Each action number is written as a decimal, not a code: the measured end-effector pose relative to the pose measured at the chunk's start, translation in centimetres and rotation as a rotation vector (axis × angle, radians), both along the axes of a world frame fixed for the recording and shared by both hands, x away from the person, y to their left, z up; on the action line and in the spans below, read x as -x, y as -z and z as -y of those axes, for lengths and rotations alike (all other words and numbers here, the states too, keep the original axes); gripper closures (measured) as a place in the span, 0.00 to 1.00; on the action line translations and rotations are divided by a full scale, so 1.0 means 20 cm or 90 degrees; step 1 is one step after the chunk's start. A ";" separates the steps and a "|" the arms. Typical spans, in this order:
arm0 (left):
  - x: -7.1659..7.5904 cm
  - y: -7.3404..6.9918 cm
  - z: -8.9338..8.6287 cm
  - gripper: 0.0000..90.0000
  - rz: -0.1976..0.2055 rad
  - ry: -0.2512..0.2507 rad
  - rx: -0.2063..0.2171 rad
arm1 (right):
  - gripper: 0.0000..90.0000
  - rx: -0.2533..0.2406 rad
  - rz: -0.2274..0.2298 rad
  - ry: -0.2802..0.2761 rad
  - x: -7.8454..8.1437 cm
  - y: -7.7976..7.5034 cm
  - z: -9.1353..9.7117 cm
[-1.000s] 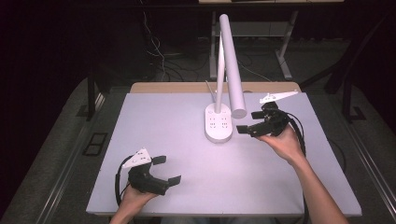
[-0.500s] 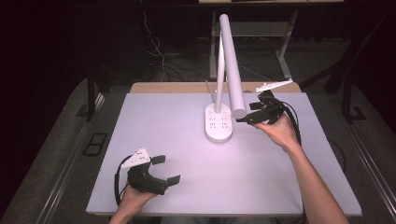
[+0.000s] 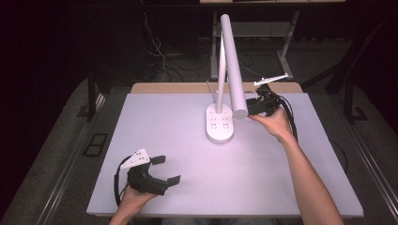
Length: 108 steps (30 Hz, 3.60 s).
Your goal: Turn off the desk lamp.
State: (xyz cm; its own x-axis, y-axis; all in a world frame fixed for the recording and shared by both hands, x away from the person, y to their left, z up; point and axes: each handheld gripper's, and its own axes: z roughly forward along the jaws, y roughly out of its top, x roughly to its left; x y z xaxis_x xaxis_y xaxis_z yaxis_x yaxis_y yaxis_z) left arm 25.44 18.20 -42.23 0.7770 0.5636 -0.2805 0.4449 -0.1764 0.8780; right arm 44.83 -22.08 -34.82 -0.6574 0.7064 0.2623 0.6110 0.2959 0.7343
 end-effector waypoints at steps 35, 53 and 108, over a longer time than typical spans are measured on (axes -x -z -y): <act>0.00 -0.01 -0.01 0.00 0.002 -0.001 0.005 | 0.93 -0.027 -0.007 0.038 -0.23 0.19 -0.13; 0.00 -0.01 -0.02 0.00 0.002 -0.005 0.008 | 1.00 0.017 -0.032 0.056 -0.28 0.33 -0.23; -0.01 0.00 -0.02 0.00 0.001 -0.003 0.003 | 1.00 0.029 -0.055 0.067 -0.29 0.38 -0.25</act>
